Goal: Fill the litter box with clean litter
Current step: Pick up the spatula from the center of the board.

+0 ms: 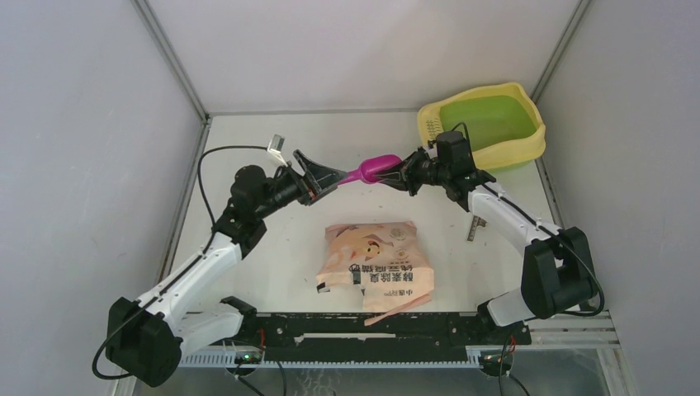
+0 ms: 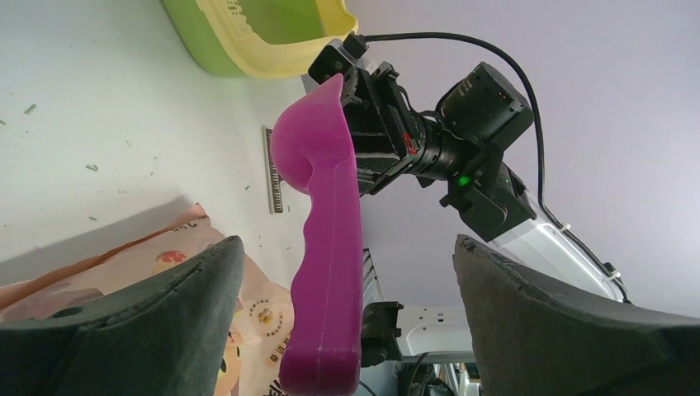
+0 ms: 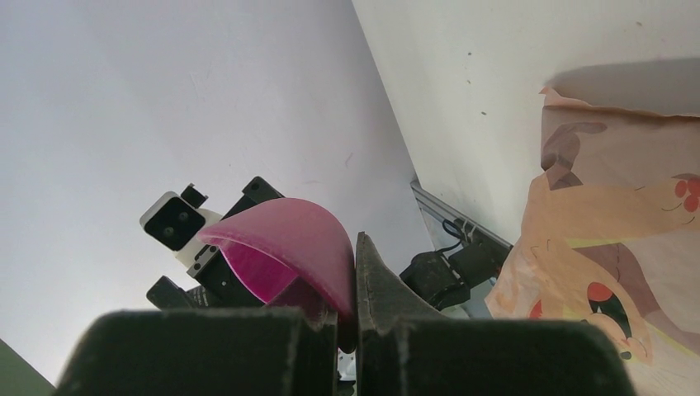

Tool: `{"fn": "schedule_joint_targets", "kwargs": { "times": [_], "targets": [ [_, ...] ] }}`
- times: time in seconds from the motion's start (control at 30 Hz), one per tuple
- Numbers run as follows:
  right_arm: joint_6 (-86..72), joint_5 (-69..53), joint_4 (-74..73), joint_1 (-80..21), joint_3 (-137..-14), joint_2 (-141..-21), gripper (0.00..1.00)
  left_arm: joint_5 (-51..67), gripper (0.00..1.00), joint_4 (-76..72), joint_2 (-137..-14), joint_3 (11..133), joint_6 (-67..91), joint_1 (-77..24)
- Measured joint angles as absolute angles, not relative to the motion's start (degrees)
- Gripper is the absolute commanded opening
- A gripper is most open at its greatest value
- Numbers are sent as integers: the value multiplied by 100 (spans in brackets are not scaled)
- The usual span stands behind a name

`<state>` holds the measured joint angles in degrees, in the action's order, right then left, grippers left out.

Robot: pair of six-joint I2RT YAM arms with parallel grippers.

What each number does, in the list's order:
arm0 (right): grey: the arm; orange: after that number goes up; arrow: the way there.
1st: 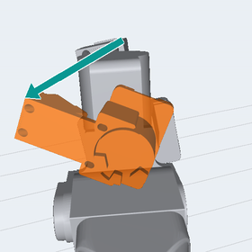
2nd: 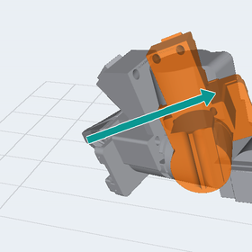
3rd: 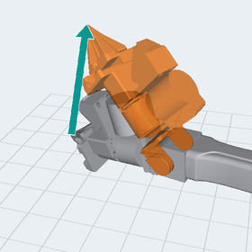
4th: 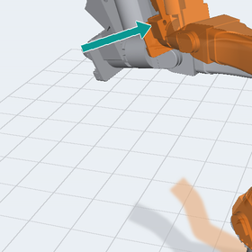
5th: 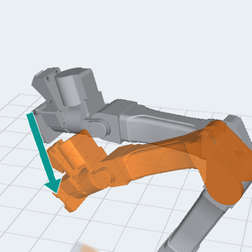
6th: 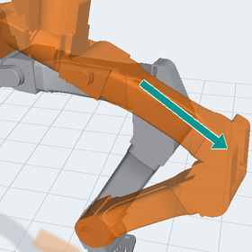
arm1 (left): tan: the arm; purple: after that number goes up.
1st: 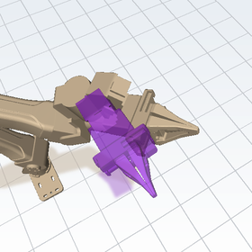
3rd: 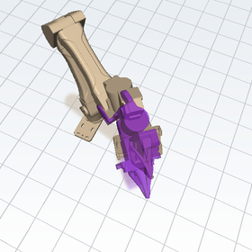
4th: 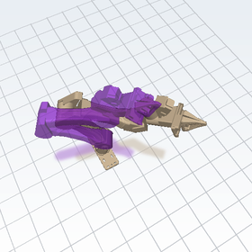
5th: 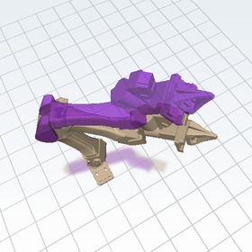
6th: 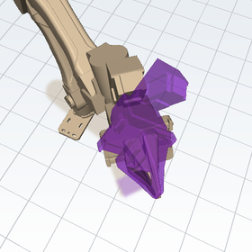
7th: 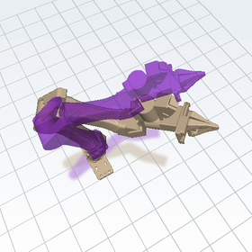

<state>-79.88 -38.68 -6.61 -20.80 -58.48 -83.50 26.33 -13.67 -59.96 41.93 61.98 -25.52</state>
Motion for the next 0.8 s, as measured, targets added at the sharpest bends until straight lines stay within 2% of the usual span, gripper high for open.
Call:
{"fn": "schedule_joint_targets", "kwargs": {
  "times": [0.1, 0.3, 0.53, 0.8],
  "targets": [
    [-8005, -3828, -659, -2095, -5848, -8350, 0, 2565, 99, -1308, -5964, 4193, 6195, -2552],
    [-8047, -3750, -659, -2185, -5848, -8350, 0, 2523, 89, -1319, -5881, 4193, 6202, -2552],
    [-8176, -3625, -642, -2342, -5848, -8350, 0, 2512, 59, -1382, -5837, 4191, 6239, -2552],
    [-8298, -3586, -572, -2447, -5848, -8359, 0, 2467, 33, -1494, -5824, 3959, 6313, -2547]
  ]
}}
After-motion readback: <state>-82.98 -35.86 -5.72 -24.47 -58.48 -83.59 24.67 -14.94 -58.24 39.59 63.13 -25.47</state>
